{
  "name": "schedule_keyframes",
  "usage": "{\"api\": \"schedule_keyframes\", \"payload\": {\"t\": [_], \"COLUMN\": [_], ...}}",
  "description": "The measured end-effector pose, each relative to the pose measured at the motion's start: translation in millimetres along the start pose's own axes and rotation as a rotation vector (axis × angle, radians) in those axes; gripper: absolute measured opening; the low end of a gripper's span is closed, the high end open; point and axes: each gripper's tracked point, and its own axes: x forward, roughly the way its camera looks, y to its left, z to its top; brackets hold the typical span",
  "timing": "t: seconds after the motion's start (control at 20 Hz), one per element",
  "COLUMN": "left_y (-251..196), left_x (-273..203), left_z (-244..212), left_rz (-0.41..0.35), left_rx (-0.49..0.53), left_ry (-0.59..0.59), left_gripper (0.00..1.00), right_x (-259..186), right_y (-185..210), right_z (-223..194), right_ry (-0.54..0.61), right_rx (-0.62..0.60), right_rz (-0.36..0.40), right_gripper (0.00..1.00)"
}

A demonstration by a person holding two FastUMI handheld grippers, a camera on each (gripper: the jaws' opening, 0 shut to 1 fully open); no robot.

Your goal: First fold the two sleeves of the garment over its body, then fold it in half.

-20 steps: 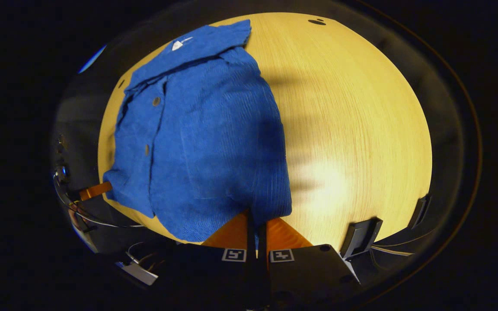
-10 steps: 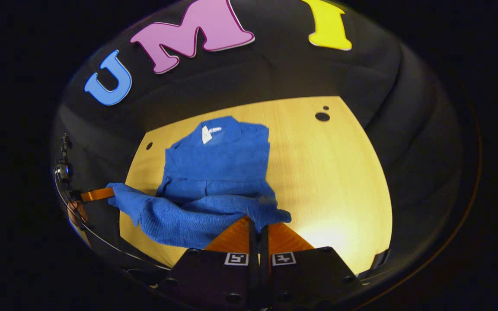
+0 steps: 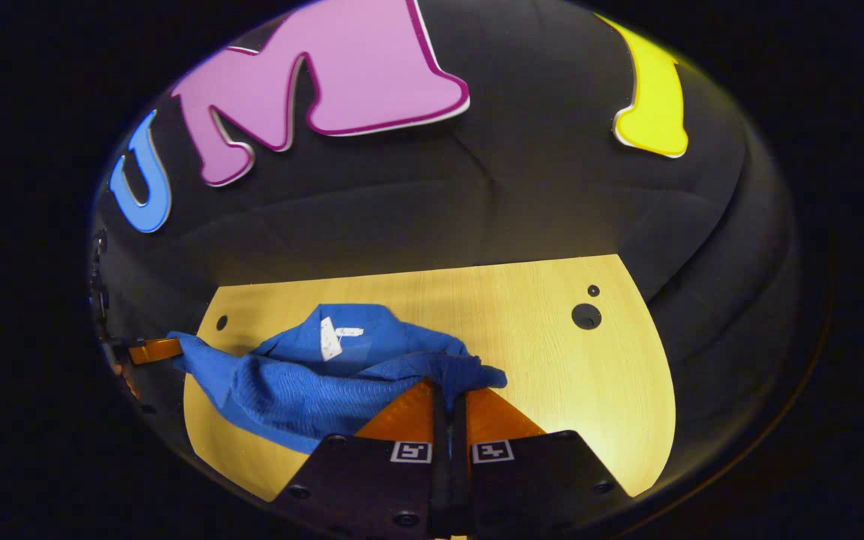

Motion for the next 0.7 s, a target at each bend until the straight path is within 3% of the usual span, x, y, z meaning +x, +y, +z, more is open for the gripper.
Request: {"api": "schedule_keyframes", "payload": {"t": [0.15, 0.25, 0.35, 0.5, 0.55, 0.7], "left_y": [-1, -13, -23, -17, -20, -20], "left_x": [40, 66, 81, 88, 90, 82], "left_z": [2, 2, -4, 10, 17, 35], "left_rz": [0.094, 0.063, -0.007, 0.008, 0.009, 0.02], "left_rx": [-0.007, -0.049, -0.064, -0.072, -0.069, -0.02], "left_ry": [0.052, 0.057, 0.084, 0.013, -0.02, -0.093], "left_gripper": [0.0, 0.0, 0.2, 0.29, 0.42, 0.65], "right_x": [54, 79, 92, 112, 114, 109], "right_y": [-1, 1, 8, 15, 18, 17], "right_z": [-9, -16, -18, -4, 9, 33], "right_ry": [0.056, 0.07, 0.087, 0.051, 0.026, -0.048], "right_rx": [0.03, 0.049, 0.081, 0.168, 0.21, 0.269], "right_rz": [-0.003, 0.005, 0.045, 0.075, 0.106, 0.143], "right_gripper": [0.05, 0.05, 0.06, 0.06, 0.09, 0.47]}}
